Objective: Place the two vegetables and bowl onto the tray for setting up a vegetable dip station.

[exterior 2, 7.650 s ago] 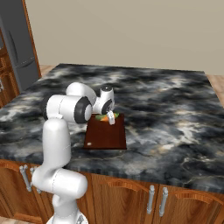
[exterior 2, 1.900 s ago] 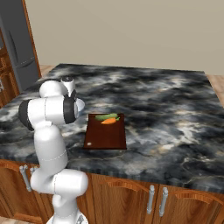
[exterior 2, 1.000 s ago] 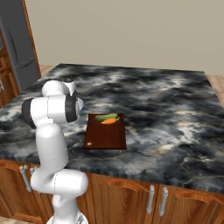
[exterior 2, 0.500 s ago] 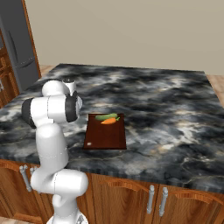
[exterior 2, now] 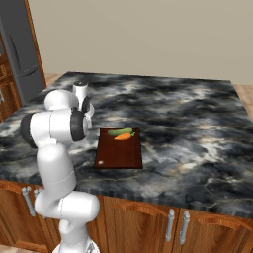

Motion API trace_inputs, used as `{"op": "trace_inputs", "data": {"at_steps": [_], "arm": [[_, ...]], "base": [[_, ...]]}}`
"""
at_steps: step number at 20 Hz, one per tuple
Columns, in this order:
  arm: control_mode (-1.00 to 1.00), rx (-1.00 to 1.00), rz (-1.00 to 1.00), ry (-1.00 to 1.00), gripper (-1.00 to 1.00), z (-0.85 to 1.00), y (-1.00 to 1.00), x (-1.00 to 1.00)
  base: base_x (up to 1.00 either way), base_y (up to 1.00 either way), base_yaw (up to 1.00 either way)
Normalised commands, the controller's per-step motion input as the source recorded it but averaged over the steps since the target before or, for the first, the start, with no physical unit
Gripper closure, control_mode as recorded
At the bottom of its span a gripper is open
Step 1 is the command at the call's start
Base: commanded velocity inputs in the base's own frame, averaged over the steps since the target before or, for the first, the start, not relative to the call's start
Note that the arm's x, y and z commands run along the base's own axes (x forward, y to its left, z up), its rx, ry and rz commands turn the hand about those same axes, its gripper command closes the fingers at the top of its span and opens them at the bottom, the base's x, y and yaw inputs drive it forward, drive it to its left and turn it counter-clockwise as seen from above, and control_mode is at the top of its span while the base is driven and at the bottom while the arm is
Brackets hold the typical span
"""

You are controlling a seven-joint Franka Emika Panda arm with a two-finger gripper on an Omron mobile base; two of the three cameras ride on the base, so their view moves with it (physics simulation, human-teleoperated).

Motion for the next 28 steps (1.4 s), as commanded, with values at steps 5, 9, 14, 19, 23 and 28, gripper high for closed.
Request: {"op": "trace_inputs", "data": {"at_steps": [5,9,14,19,23,28], "arm": [[-1.0,0.0,0.0,0.0,1.0,0.28,-0.35,-0.33],[-1.0,0.0,0.0,0.0,1.0,0.14,-0.42,-0.47],[-1.0,0.0,0.0,0.0,1.0,0.11,-0.55,-0.47],[-1.0,0.0,0.0,0.0,1.0,0.0,-0.62,-0.35],[-1.0,0.0,0.0,0.0,1.0,0.0,-0.64,-0.14],[-1.0,0.0,0.0,0.0,1.0,0.0,-0.6,0.0]], "base": [[0.0,0.0,0.0],[0.0,0.0,0.0],[0.0,0.0,0.0],[0.0,0.0,0.0],[0.0,0.0,0.0],[0.0,0.0,0.0]]}}
